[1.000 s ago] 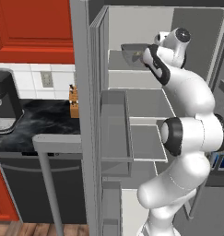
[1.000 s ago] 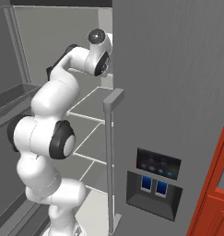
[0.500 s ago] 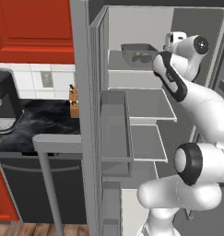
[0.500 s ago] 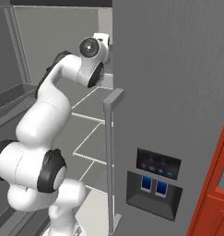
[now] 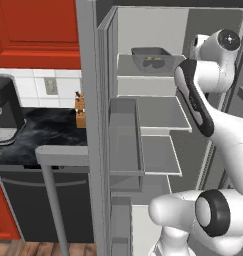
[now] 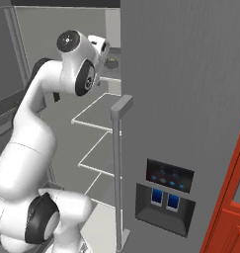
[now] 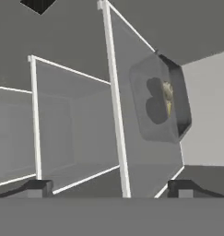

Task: Place two dumplings into each of the tupperware containers and then place the containers in the fridge.

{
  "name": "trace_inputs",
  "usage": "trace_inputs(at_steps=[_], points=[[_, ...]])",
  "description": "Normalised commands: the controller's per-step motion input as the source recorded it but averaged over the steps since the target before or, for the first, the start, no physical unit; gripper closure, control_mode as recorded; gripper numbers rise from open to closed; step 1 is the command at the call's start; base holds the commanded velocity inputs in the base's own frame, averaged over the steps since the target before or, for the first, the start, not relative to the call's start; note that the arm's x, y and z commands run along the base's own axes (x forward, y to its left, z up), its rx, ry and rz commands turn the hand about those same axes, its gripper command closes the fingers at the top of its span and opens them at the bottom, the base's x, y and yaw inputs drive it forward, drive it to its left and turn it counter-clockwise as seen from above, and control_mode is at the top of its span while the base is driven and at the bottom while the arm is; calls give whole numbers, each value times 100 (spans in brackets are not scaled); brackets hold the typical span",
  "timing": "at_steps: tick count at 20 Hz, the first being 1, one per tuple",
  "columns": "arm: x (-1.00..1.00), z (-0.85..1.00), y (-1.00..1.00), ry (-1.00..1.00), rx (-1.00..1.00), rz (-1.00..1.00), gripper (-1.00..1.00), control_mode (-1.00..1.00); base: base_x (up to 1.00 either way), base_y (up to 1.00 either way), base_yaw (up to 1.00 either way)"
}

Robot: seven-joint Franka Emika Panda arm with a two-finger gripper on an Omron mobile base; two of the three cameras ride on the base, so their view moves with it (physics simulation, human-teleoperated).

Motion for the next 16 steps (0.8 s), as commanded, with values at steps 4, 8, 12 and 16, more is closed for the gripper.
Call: trace_inputs(at_steps=[4,8,12,16], points=[[-100,-9,27,21,27,-38,-100,-100,0,0,0],[-100,-47,46,9,20,-45,-100,-100,0,0,0],[-100,-73,15,0,25,-51,-100,-100,0,0,0],[-100,-26,-9,11,34,-49,-100,-100,0,0,0]])
